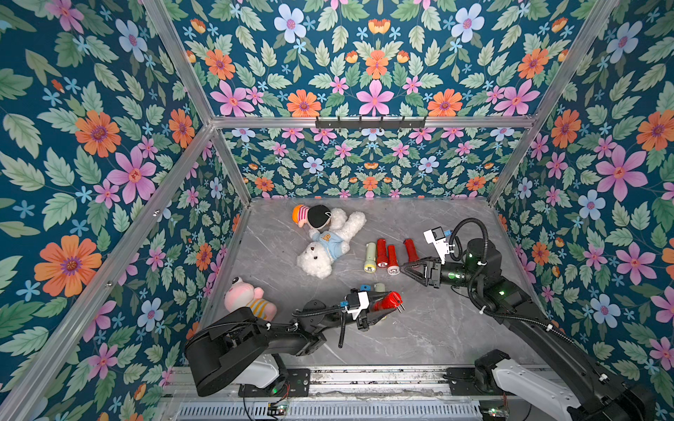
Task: Close the plug at the bottom of the flashlight
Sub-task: Close the plug of the flashlight.
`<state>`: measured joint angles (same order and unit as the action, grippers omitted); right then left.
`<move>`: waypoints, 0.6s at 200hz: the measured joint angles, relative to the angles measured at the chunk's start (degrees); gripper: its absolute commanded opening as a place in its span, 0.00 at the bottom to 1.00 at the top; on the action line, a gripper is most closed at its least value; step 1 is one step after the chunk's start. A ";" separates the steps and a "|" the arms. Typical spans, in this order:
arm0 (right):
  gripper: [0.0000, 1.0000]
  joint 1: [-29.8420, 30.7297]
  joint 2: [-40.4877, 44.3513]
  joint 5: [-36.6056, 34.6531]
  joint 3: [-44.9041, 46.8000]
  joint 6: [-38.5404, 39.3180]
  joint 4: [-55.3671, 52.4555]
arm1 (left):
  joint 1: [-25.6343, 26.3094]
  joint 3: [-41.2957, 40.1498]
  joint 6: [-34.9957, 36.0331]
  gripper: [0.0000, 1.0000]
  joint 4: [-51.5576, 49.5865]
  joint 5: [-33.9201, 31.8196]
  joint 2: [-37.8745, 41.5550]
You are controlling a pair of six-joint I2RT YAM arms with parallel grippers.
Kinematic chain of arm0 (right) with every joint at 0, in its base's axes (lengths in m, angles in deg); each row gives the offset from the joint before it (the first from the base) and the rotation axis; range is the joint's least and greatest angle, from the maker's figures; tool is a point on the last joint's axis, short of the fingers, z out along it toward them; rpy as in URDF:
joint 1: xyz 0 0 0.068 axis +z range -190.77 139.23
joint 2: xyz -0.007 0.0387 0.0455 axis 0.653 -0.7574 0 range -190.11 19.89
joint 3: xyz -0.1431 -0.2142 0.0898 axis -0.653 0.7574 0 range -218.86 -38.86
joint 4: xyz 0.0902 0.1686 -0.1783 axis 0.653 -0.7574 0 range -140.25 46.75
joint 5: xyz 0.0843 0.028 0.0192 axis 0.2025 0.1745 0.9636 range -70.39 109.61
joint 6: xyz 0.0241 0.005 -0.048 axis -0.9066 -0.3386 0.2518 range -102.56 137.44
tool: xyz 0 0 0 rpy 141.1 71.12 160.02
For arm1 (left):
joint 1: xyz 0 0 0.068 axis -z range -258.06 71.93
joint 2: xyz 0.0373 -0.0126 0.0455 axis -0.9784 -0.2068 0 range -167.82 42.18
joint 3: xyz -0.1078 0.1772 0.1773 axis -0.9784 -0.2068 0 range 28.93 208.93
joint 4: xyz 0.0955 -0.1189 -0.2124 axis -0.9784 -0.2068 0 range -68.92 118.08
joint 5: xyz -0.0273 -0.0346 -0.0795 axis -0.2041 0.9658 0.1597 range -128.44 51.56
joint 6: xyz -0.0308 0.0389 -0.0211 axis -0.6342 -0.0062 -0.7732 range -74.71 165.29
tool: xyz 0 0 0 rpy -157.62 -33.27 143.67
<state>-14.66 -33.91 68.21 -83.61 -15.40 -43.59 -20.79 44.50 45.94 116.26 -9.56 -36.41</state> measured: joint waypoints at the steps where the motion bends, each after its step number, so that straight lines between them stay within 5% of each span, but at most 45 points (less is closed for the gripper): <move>1: 0.53 0.11 0.02 0.07 -0.02 0.15 -0.02 | -0.04 0.02 0.00 0.00 -0.04 0.04 0.02; 120: 0.56 3.82 4.68 8.15 1.31 14.82 -3.74 | -6.34 6.62 -7.10 0.00 -4.66 14.27 -0.42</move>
<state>-10.83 -29.23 76.36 -82.30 -0.59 -47.33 -27.13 51.13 38.83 111.60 4.71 -36.82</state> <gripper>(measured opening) 0.557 0.389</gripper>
